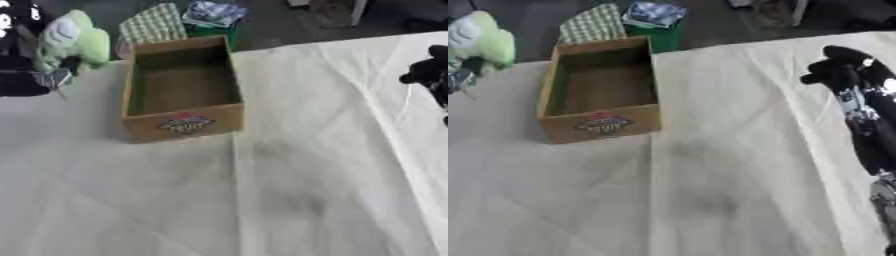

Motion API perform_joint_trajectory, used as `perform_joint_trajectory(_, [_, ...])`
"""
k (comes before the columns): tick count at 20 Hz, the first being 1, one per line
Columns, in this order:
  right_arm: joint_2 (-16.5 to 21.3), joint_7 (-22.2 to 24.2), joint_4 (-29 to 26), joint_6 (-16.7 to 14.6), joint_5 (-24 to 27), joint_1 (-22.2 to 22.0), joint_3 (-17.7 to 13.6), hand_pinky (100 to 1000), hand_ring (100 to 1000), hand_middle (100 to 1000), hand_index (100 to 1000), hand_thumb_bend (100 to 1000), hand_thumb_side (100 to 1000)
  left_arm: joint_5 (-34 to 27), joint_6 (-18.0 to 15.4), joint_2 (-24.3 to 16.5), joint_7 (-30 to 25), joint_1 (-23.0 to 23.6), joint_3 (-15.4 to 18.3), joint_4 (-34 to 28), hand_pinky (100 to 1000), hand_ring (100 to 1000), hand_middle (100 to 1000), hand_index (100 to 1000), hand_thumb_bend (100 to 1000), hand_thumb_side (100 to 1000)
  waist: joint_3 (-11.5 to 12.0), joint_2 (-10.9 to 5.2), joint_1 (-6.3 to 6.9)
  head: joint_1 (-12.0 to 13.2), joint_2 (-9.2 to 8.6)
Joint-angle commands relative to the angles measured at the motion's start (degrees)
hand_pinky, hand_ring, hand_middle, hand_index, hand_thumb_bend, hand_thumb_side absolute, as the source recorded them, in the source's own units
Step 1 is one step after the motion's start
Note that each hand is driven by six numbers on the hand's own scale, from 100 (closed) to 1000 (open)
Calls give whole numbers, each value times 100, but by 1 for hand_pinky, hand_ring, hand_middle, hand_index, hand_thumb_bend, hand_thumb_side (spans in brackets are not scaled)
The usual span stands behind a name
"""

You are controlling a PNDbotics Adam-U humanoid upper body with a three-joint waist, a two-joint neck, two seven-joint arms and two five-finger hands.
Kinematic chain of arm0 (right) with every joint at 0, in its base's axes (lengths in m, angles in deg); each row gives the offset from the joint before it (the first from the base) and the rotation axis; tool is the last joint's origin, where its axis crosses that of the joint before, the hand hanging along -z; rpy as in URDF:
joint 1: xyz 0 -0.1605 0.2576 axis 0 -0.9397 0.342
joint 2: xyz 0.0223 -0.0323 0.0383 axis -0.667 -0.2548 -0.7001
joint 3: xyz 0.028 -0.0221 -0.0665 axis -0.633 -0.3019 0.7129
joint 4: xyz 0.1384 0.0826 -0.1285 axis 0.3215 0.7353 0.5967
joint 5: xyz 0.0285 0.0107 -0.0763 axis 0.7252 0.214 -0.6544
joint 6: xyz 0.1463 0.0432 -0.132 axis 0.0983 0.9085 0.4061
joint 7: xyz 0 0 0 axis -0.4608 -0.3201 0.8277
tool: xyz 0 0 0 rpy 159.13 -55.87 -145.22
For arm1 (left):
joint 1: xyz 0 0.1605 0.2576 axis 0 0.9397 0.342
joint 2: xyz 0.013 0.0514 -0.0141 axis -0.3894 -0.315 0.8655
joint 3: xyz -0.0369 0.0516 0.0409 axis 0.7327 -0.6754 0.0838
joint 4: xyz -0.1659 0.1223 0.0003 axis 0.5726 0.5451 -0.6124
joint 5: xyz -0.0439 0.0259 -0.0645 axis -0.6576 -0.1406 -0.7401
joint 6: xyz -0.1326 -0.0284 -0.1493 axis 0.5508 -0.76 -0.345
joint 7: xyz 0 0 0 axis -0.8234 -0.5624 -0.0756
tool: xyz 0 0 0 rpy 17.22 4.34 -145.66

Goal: Pick up objects on the table and place them in the box.

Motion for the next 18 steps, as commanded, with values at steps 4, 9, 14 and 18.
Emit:
perform_joint_trajectory(4, [210,48,-101,-32,30,108,7,909,698,664,830,100,547,165,-86,-160,190,-278,182,210,513,503,406,525,100,305,-88,-32,28,112,-61])
perform_joint_trajectory(9, [218,179,-101,-53,91,292,120,910,699,664,831,100,546,572,-96,-48,181,-932,561,869,502,505,409,531,100,313,-607,78,147,448,-117])
perform_joint_trajectory(14, [197,248,-101,-49,135,390,160,910,700,664,831,100,545,995,-97,141,263,-1467,643,1485,502,510,412,537,100,334,-771,142,178,548,-160])
perform_joint_trajectory(18, [172,284,-101,-44,175,446,179,910,700,664,831,100,543,1368,-202,232,454,-1547,652,1757,506,512,413,539,100,340,-878,154,206,599,-200])
